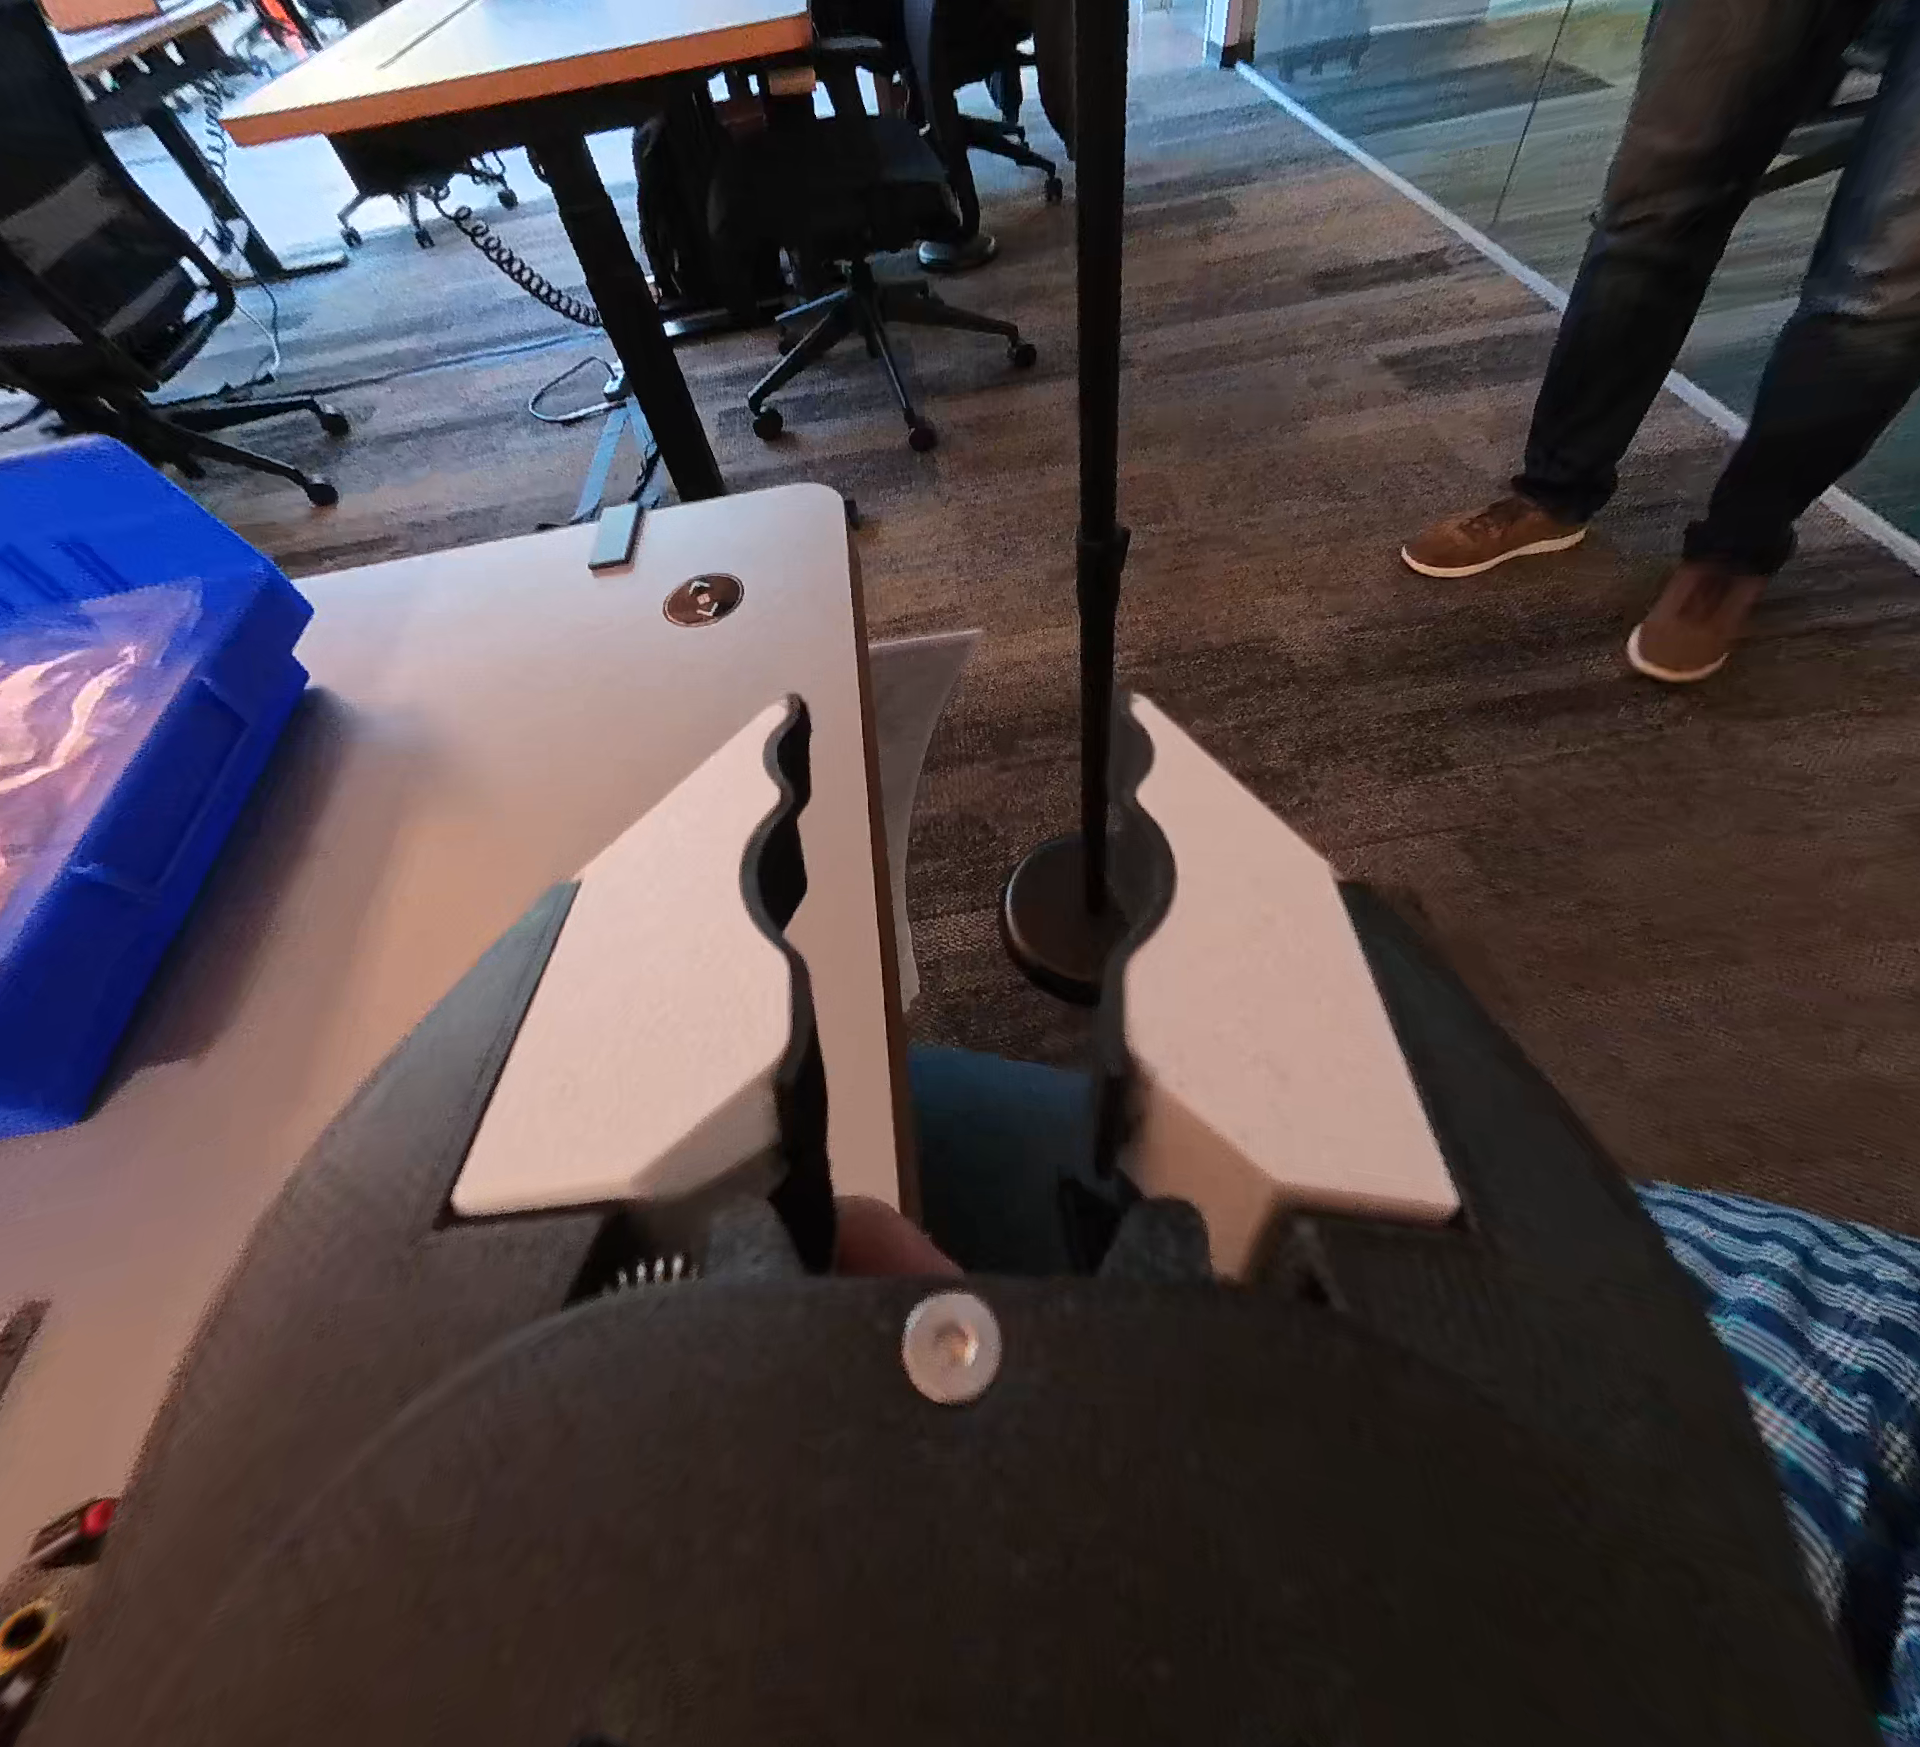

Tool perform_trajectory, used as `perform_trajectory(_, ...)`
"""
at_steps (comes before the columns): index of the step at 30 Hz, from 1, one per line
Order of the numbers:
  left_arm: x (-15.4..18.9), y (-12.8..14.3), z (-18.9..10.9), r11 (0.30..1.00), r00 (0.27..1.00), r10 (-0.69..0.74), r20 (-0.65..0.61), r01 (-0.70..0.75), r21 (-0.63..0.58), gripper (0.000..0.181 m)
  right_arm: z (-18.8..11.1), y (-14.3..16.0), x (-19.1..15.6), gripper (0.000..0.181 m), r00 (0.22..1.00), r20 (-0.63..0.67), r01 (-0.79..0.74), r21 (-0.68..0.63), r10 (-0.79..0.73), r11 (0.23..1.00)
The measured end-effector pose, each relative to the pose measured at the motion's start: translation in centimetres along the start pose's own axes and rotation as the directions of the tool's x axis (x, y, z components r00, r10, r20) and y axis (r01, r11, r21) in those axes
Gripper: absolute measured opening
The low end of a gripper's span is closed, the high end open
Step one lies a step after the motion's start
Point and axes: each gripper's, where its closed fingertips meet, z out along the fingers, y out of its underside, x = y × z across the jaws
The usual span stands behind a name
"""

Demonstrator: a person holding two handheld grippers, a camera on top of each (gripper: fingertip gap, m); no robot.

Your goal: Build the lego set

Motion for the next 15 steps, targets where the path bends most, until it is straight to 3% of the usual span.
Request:
perform_trajectory(4, 0.1, 0.1, 0.4, 1.000, 1.000, 0.020, 0.015, -0.020, -0.014, 0.058, -0.2, 0.8, 0.4, 0.043, 0.998, -0.053, 0.041, -0.036, -0.043, 0.999)
perform_trajectory(8, 0.3, -0.5, 0.6, 0.999, 0.999, 0.047, 0.017, -0.047, -0.011, 0.056, -2.0, 0.0, 1.5, 0.043, 0.994, -0.107, 0.005, 0.003, -0.005, 1.000)
perform_trajectory(15, 1.1, -0.3, 1.5, 0.998, 0.998, 0.060, 0.000, -0.060, -0.028, 0.054, -4.6, 1.4, 2.6, 0.043, 0.983, -0.175, -0.056, 0.007, 0.056, 0.998)
